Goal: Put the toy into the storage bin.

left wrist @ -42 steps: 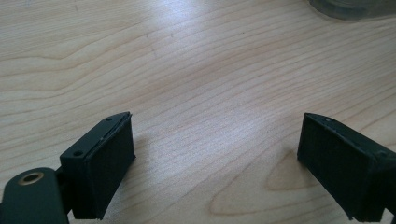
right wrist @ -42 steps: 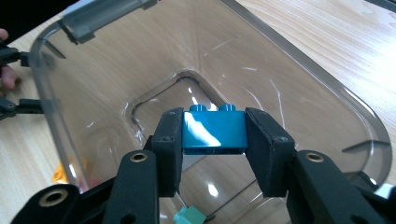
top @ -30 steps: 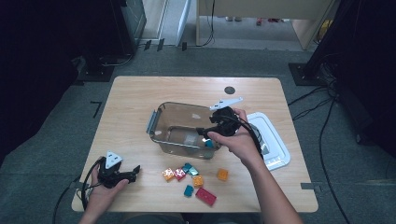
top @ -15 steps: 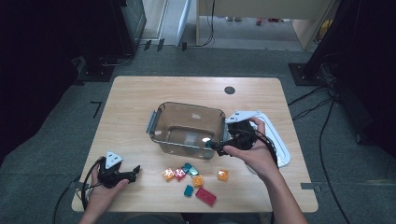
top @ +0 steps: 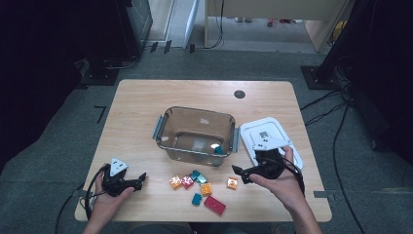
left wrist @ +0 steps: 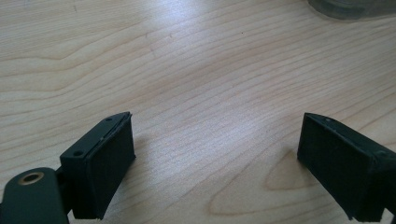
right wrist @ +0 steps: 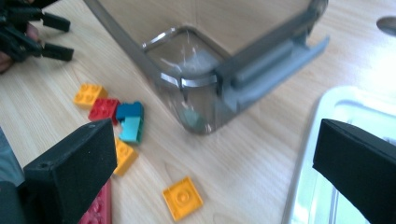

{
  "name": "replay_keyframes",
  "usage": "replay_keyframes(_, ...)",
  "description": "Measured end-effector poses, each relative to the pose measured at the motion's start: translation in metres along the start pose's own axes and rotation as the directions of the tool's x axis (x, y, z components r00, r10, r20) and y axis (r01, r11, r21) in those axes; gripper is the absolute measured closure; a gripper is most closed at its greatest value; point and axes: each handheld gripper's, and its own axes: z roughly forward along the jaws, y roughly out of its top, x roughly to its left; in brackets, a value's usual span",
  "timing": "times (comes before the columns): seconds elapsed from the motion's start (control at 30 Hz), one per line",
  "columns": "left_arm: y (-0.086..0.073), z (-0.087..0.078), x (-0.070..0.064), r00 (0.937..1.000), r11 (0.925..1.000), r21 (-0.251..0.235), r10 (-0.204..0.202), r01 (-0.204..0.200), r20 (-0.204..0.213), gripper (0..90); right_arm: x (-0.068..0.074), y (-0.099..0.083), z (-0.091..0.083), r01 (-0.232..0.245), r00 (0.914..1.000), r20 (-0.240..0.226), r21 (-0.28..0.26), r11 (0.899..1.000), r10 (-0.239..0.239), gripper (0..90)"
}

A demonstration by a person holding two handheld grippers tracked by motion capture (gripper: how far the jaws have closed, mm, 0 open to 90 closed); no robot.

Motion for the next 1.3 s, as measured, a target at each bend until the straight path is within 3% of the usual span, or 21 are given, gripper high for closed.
replay_keyframes(0.37, 0.0, 0.0, 0.0, 1.0, 1.0, 0.001, 0.001, -0.001, 0.0, 10.8, -0.005, -0.045, 0.002, -0.043, 0.9991, 0.005, 0.014, 0.999, 0.043, 0.0)
replay_keyframes(0.57, 0.0, 0.0, 0.0, 1.0, 1.0, 0.0, 0.002, -0.002, 0.0, 10.9, -0.004, -0.065, 0.015, -0.053, 0.9986, 0.009, 0.041, 0.998, 0.052, 0.2)
replay_keyframes(0.7, 0.0, 0.0, 0.0, 1.0, 1.0, 0.001, 0.005, -0.005, 0.002, 10.9, 0.001, -0.075, 0.027, -0.05, 0.9987, 0.01, 0.056, 0.997, 0.049, 8.5)
replay_keyframes(0.77, 0.0, 0.0, 0.0, 1.0, 1.0, 0.001, 0.006, -0.006, 0.003, 10.9, 0.005, -0.077, 0.033, -0.03, 0.9995, -0.005, 0.065, 0.997, 0.031, 14.5)
replay_keyframes(1.03, 0.0, 0.0, 0.0, 0.9999, 0.9999, 0.002, 0.012, -0.012, 0.009, 10.9, 0.02, -0.08, 0.048, 0.043, 0.999, -0.012, 0.091, 0.995, -0.042, 20.4)
replay_keyframes(1.2, 0.0, 0.0, 0.0, 0.9999, 0.9999, 0.001, 0.013, -0.013, 0.01, 10.9, 0.025, -0.083, 0.058, 0.085, 0.996, 0.017, 0.11, 0.99, -0.087, 30.9)
replay_keyframes(1.3, 0.0, 0.0, 0.0, 0.9998, 0.9999, 0.001, 0.013, -0.013, 0.011, 10.9, 0.026, -0.084, 0.063, 0.1, 0.9948, 0.011, 0.097, 0.99, -0.102, 37.6)
